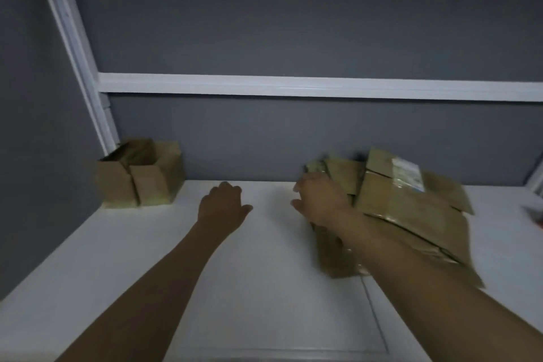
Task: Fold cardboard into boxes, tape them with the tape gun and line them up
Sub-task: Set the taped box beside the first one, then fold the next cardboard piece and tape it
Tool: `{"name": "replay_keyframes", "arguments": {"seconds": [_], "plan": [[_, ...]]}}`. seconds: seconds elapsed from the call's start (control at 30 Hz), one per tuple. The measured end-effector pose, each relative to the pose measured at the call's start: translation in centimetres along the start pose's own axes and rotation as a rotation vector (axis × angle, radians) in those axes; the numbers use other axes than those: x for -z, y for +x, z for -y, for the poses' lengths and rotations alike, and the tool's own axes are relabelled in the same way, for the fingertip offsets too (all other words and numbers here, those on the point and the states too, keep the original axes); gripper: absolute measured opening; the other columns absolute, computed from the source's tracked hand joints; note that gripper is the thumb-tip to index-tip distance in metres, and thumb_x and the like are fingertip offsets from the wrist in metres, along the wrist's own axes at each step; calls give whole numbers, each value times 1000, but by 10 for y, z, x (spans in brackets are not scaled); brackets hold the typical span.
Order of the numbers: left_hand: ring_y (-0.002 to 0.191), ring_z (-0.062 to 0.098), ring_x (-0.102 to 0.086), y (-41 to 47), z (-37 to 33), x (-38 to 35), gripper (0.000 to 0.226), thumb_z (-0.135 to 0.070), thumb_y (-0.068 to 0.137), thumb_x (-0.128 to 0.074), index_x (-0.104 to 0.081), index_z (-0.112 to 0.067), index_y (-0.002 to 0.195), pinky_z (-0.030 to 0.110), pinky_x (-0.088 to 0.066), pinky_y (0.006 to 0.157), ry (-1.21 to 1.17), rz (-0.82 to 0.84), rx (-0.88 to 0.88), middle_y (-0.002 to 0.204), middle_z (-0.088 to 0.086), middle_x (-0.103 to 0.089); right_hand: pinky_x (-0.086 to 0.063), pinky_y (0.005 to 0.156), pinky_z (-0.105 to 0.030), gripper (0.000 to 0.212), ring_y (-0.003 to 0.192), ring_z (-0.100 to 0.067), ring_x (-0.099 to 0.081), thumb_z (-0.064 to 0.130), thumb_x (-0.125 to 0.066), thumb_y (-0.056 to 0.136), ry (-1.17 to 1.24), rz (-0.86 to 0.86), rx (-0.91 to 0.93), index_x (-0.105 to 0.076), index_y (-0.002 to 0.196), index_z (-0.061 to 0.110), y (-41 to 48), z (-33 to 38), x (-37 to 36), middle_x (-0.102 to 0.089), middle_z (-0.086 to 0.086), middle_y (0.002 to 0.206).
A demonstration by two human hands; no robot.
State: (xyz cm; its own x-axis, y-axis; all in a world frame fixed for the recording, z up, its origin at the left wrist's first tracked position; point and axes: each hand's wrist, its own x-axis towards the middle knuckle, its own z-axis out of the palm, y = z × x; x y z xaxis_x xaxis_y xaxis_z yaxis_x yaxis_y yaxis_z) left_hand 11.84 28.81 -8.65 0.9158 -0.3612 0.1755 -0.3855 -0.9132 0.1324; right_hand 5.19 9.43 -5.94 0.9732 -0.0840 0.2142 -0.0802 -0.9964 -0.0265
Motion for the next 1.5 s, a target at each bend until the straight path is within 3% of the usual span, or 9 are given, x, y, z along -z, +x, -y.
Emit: {"name": "replay_keyframes", "arguments": {"seconds": [0.07,0.33,0.47,0.7,0.9,1.0,1.1,1.33,1.5], "plan": [[128,23,-44,-2,-43,-3,55,-51,97,-44,-45,-14,139,36,-39,103,-22,-8,-55,140,8,-44,-43,91,-34,51,113,-29,-52,39,-25,90,-41,-17,-30,-57,122,14,-24,-34,12,-55,-12,126],[114,23,-51,25,-180,-28,39,-49,96,-45,-58,-19,116,35,-45,91,-193,46,-298,123,6,-57,-47,86,-32,35,108,-22,-56,48,-55,86,-41,18,-227,-64,111,25,-74,-169,20,-61,-3,121],[118,26,-49,50,-227,-40,44,-44,99,-45,-54,-13,129,34,-41,97,-320,126,-341,132,11,-51,-38,106,-34,55,132,-22,-41,50,-55,88,52,95,-323,-47,138,26,-87,-218,8,-41,-3,147],[108,24,-59,89,-265,-62,51,-37,87,-67,-51,-13,129,30,-45,86,-702,204,-141,121,6,-63,-16,116,-31,71,146,-17,-15,58,-55,87,327,205,-357,-26,149,38,-100,-255,-27,-9,6,160],[94,24,-65,106,-282,-52,31,-36,88,-68,-62,-19,114,40,-55,84,-1182,535,116,104,5,-68,-15,111,-21,65,143,-8,-20,52,-61,86,597,93,-389,-36,144,40,-106,-268,-48,-20,12,156],[84,23,-67,104,-296,-44,12,-24,94,-62,-62,-17,103,33,-53,67,-1287,512,96,94,7,-69,-20,105,-12,60,135,-4,-29,51,-61,86,631,25,-327,-39,141,41,-100,-280,-40,-30,17,149],[89,31,-69,101,-321,-27,20,-24,93,-62,-66,-9,106,40,-56,75,-1392,466,59,97,15,-72,-30,82,4,44,112,6,-43,49,-59,88,705,-57,-301,-50,130,40,-93,-298,-20,-45,24,129],[69,19,-69,85,-428,-5,16,-28,94,-61,-66,-15,88,28,-51,58,-1382,335,-30,74,2,-70,-43,88,-22,51,109,-8,-54,53,-48,92,815,-189,-330,-46,136,27,-91,-382,42,-53,11,124],[92,23,-71,61,-519,-16,26,-30,95,-58,-69,-10,107,35,-57,83,-1576,368,-8,100,10,-74,-45,103,-40,86,117,-10,-54,81,-46,66,1123,-52,-361,-47,137,32,-120,-454,67,-54,8,133]]}}
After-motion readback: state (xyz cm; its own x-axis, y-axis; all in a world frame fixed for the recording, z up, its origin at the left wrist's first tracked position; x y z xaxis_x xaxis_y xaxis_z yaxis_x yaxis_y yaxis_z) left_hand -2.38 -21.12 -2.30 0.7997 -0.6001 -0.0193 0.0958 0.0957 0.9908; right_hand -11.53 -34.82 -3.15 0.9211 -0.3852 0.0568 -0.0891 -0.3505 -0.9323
